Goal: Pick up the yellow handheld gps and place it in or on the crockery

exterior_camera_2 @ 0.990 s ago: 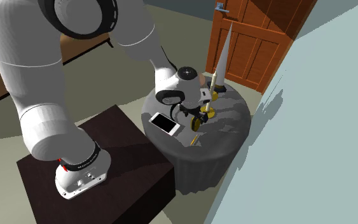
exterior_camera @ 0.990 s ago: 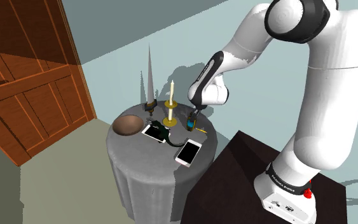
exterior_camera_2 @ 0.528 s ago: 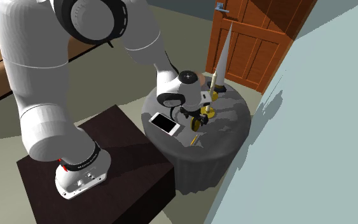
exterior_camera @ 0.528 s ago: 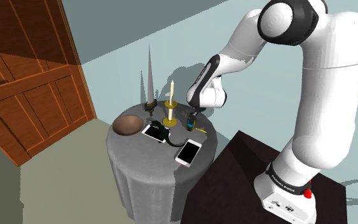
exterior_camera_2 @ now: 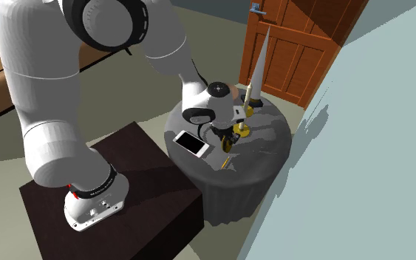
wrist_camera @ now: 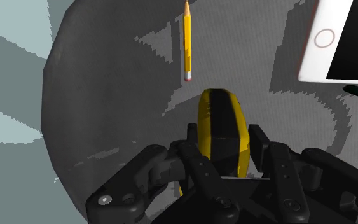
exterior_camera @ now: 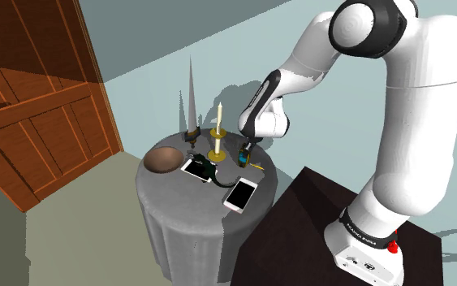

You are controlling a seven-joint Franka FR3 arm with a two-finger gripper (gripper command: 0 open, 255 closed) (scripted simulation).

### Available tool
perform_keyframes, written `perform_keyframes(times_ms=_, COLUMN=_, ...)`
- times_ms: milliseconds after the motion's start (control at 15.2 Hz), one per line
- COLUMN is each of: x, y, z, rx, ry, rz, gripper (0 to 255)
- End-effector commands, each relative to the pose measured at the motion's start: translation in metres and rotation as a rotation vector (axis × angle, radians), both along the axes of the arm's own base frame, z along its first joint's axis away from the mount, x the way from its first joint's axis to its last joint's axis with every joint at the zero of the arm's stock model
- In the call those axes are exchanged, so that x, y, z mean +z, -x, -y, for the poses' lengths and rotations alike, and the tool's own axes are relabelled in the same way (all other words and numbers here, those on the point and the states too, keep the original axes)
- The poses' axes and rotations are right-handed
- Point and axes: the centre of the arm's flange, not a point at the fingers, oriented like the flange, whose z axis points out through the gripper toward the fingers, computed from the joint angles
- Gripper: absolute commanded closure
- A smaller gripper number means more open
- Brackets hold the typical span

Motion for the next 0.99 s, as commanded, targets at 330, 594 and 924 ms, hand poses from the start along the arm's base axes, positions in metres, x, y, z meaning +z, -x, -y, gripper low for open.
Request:
perform_keyframes(times_ms=330, x=0.005, y=0.0, z=0.0, rx=-0.001, ry=0.0, rz=0.0, gripper=255)
perform_keyframes(times_ms=594, x=0.026, y=0.0, z=0.0, rx=-0.001, ry=0.0, rz=0.0, gripper=255)
perform_keyframes(times_ms=924, x=0.053, y=0.0, z=0.0, rx=-0.001, ry=0.0, rz=0.0, gripper=255)
